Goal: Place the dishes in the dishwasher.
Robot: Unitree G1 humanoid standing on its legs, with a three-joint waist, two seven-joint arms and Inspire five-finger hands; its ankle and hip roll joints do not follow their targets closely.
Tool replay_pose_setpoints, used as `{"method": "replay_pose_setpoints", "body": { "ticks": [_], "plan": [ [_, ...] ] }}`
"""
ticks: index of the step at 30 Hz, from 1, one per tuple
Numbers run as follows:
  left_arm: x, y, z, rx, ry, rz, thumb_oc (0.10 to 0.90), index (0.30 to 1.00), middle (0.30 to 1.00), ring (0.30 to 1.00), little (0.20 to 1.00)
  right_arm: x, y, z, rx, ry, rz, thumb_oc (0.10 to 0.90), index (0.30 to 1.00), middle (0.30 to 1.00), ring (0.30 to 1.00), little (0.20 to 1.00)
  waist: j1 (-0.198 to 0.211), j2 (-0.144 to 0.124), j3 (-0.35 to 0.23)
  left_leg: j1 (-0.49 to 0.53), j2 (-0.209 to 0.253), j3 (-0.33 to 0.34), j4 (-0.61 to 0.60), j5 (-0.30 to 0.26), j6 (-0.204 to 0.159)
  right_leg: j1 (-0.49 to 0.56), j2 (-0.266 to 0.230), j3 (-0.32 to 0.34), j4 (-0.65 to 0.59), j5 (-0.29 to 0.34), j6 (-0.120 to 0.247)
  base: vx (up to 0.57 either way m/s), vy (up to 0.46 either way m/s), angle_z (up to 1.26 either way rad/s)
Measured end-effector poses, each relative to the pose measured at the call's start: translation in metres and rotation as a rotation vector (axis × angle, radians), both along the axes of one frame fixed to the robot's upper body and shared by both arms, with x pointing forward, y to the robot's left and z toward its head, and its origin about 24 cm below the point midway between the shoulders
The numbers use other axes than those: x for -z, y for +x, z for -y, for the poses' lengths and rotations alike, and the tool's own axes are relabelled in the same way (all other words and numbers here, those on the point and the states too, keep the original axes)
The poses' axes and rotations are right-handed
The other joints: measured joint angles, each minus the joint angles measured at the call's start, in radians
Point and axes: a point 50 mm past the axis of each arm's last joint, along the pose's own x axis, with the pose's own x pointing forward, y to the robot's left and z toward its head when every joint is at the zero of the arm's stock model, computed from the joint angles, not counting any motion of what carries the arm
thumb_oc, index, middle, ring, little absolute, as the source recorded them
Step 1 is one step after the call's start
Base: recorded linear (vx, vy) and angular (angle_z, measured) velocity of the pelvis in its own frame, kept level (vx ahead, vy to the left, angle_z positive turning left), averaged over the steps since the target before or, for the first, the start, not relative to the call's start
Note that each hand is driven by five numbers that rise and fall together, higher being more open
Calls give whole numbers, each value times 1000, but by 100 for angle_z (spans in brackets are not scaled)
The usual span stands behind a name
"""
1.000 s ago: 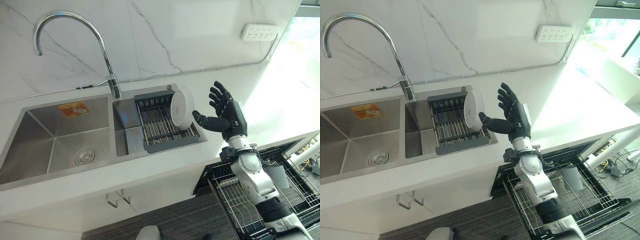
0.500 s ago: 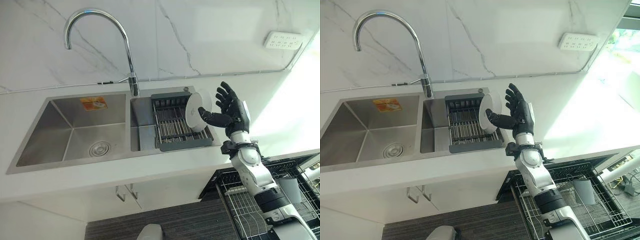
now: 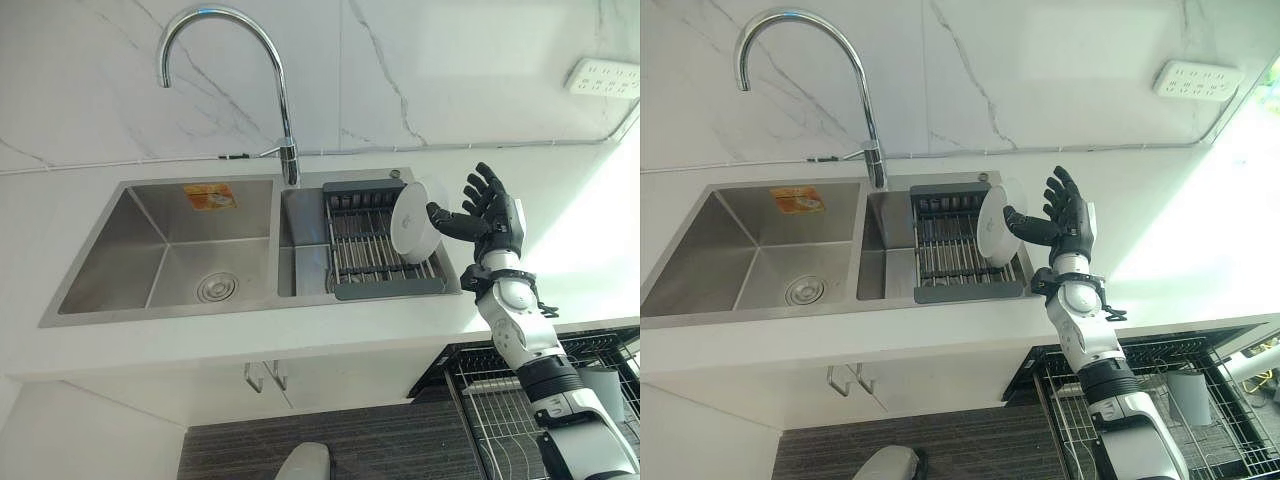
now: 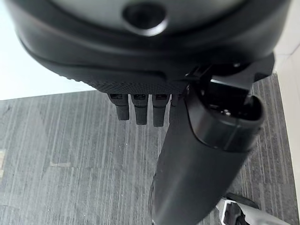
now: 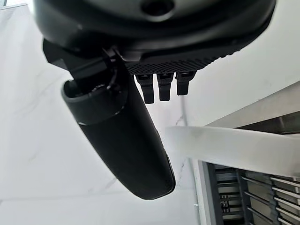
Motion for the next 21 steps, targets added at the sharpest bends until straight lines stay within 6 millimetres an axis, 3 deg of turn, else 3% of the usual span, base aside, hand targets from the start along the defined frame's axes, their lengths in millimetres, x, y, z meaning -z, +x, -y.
{"method": "replay_pose_setpoints", "body": {
  "ticks": [10,21],
  "plan": [
    [0,12,0,11,0,45,800,900,900,900,900,7,1,16,55,50,-33,800,900,900,900,900,22,-2,23,2,-2,-2,-2,0,0,4,0,-3,1,-2,1,3,-1,0],
    [0,12,0,12,0,47,800,900,900,900,900,5,2,14,34,48,-23,800,900,900,900,900,22,2,49,3,-9,-17,-2,1,0,12,-3,-11,-3,-2,1,9,0,3]
  ]
}}
